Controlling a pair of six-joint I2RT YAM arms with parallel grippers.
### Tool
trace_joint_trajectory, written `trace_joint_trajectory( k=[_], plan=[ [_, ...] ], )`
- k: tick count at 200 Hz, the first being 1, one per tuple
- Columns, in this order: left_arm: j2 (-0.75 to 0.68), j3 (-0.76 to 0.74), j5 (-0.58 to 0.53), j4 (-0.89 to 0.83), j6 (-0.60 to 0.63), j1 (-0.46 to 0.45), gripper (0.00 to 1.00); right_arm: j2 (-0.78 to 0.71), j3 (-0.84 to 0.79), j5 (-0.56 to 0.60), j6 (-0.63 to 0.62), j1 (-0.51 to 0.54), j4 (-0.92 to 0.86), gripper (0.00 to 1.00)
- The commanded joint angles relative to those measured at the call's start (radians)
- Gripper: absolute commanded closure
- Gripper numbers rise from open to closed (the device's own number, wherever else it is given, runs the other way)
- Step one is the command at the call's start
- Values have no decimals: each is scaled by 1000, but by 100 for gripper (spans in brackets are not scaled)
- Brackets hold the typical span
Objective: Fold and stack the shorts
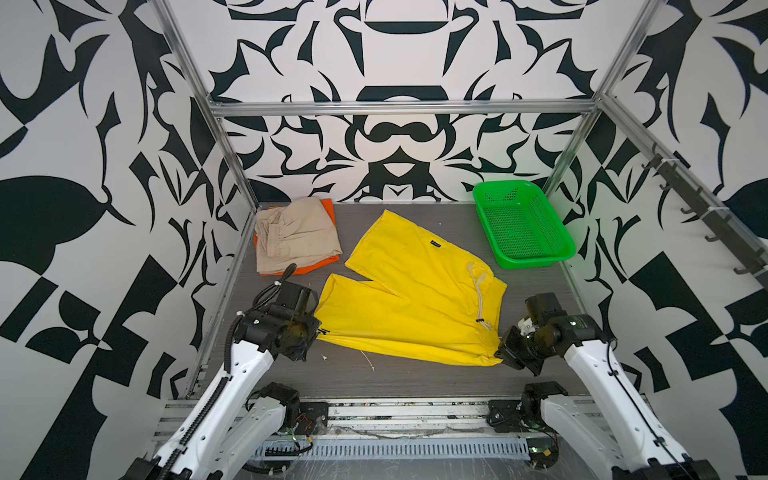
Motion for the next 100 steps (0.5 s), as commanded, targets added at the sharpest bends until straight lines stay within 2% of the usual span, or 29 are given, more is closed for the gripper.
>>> trace_joint_trajectory(
  k=[1,44,100],
  plan=[
    [62,129,-182,-140,124,5,100,31,115,91,-80,-3,-200,100],
    [303,465,-326,-90,407,-2,100,197,272,32,-196,-7,-244,100],
    [618,822,-382,79,670,-37,100,388,408,-6,-335,-85,-247,100]
  ],
)
